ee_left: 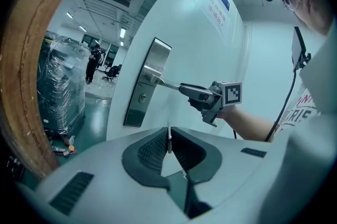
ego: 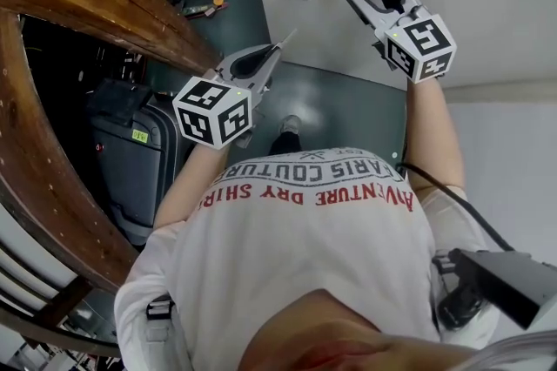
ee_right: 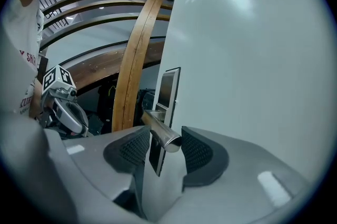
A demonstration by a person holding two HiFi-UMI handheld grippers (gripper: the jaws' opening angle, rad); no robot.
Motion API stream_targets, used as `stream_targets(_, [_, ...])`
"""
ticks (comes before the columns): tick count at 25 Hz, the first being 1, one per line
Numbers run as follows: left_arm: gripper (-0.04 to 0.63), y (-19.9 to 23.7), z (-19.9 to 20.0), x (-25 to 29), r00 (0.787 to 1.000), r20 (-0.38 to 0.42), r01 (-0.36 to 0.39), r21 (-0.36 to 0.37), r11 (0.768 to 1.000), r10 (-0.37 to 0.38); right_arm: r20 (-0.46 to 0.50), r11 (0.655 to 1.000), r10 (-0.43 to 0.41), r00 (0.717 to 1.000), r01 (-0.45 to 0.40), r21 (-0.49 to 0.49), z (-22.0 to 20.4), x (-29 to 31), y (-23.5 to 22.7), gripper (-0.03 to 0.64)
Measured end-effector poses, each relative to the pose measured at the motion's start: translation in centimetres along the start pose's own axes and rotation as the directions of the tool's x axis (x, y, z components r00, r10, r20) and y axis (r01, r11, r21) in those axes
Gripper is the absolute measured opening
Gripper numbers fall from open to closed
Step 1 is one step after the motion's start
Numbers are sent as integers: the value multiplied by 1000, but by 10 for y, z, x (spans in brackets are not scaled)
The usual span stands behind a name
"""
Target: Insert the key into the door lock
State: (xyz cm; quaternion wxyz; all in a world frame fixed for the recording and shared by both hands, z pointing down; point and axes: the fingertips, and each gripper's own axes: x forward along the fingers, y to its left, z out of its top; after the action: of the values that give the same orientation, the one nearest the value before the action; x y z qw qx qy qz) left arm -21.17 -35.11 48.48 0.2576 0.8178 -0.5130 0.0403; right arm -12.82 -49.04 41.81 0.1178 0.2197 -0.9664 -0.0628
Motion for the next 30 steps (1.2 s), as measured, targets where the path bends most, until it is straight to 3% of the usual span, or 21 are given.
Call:
stream_targets(6, [23,6,12,3,999,46,8,-40,999,-6,-4,1000,-3,1000,3,2,-1,1,0,183])
stream_targets(9, [23,14,25,8,993,116,27,-154,988,-9,-16,1000,-5,1000,5,5,-2,1,1,181])
stream_targets(13, [23,30,42,23,971,240,73,-308,949,3,-26,1000,-1,1000,2,12,-2,0,1,182])
stream_targets(15, [23,35,45,36,956,293,120,-404,907,4,-24,1000,-6,1000,6,18,-1,-1,1,182])
stream_targets(18, [23,43,42,55,937,350,186,-555,811,24,-23,1000,-5,1000,6,21,0,-2,1,182])
stream_targets(21, [23,54,39,70,918,391,222,-637,738,62,-13,1000,-5,1000,5,21,2,-1,1,183])
stream_targets(27, [23,57,36,87,904,416,256,-705,662,94,-3,1000,0,1000,0,30,1,-1,2,183])
stream_targets(30, [23,60,34,92,899,423,272,-744,611,115,-5,999,-1,1000,1,34,1,-1,1,182])
